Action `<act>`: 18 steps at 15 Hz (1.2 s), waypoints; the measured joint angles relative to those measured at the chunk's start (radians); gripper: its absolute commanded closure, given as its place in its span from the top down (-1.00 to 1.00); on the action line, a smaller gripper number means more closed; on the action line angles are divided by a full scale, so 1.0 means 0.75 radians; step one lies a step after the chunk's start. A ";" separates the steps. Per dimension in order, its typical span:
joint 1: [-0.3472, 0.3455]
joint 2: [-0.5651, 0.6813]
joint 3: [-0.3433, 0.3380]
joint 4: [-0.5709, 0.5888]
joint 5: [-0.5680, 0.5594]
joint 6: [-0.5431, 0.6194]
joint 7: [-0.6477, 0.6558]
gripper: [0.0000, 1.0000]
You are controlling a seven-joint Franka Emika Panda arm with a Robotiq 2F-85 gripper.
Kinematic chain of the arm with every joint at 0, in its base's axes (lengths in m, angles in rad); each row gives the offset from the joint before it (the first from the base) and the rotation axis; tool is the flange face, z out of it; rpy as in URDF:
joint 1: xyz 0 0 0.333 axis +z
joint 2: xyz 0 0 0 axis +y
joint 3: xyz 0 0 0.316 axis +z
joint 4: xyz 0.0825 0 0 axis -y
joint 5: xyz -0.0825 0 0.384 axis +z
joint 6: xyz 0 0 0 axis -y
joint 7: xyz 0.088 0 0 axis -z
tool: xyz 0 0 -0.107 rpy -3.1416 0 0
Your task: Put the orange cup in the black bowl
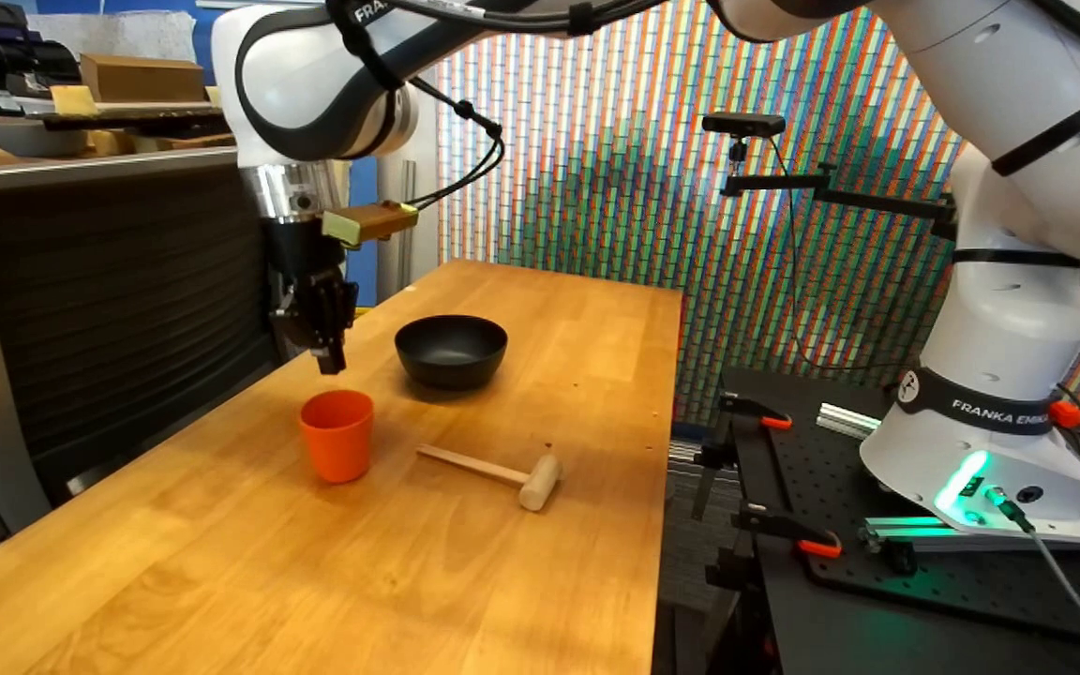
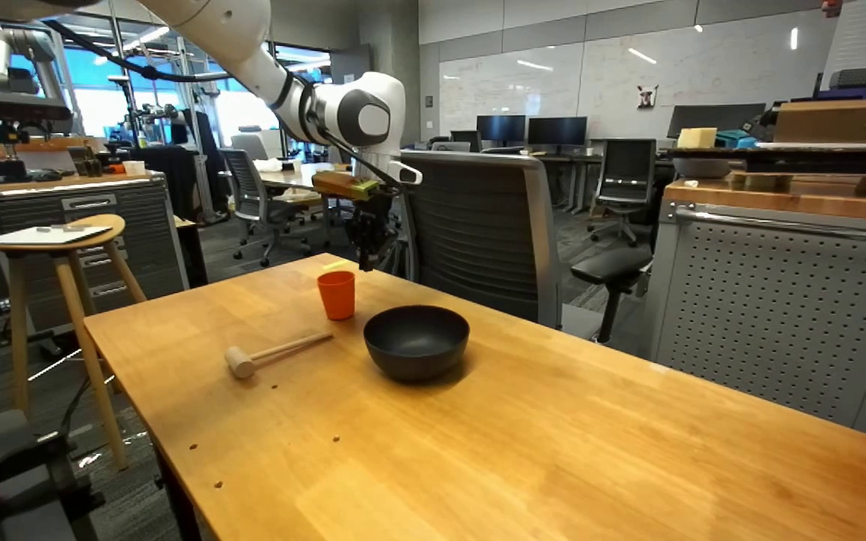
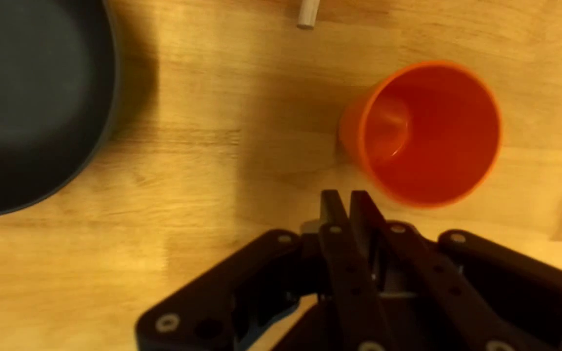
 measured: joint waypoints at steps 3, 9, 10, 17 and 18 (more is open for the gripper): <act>-0.028 -0.144 -0.045 -0.134 0.000 0.087 0.086 -0.79; -0.057 -0.372 -0.089 -0.438 0.002 0.234 0.200 -0.74; -0.054 -0.391 -0.089 -0.474 0.001 0.258 0.214 -0.25; 0.053 -0.386 -0.044 -0.543 -0.022 0.334 0.229 0.60; 0.073 -0.376 -0.033 -0.539 -0.034 0.334 0.229 0.73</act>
